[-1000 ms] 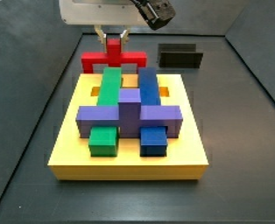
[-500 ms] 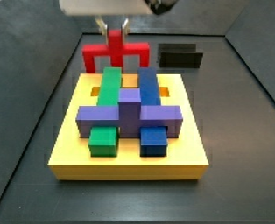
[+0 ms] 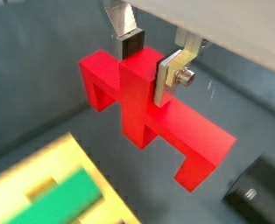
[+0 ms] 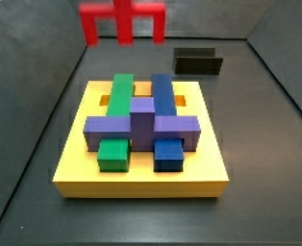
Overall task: Pick up the red object. Move up. Move to above the board. Insert the red object.
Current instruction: Move to above the board.
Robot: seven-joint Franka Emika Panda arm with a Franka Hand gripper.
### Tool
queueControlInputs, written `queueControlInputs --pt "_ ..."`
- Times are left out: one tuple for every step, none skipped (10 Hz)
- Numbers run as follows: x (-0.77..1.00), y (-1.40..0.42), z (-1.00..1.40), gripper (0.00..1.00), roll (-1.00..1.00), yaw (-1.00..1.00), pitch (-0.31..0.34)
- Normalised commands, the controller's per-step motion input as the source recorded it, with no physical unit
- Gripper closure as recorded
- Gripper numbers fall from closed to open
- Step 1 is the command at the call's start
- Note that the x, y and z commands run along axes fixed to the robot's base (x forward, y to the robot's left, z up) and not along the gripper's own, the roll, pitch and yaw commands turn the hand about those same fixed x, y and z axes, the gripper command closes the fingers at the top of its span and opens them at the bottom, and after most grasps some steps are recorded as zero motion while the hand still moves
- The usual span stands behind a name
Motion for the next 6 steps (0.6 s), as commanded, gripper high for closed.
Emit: queueControlInputs --pt "-0.04 0.01 1.4 1.0 -0.05 0.0 0.01" --pt "0.05 0.0 0.81 1.0 -0.04 0.0 0.063" --pt "0.05 0.0 0.43 1.0 -0.04 0.0 0.095" --pt "0.03 0.0 0.26 1.0 -0.04 -0.01 0.077" --pt "0.01 0.0 0.18 1.0 -0.04 0.0 0.057" --pt "0.48 -1.4 0.38 1.0 -0.11 -0.45 0.233"
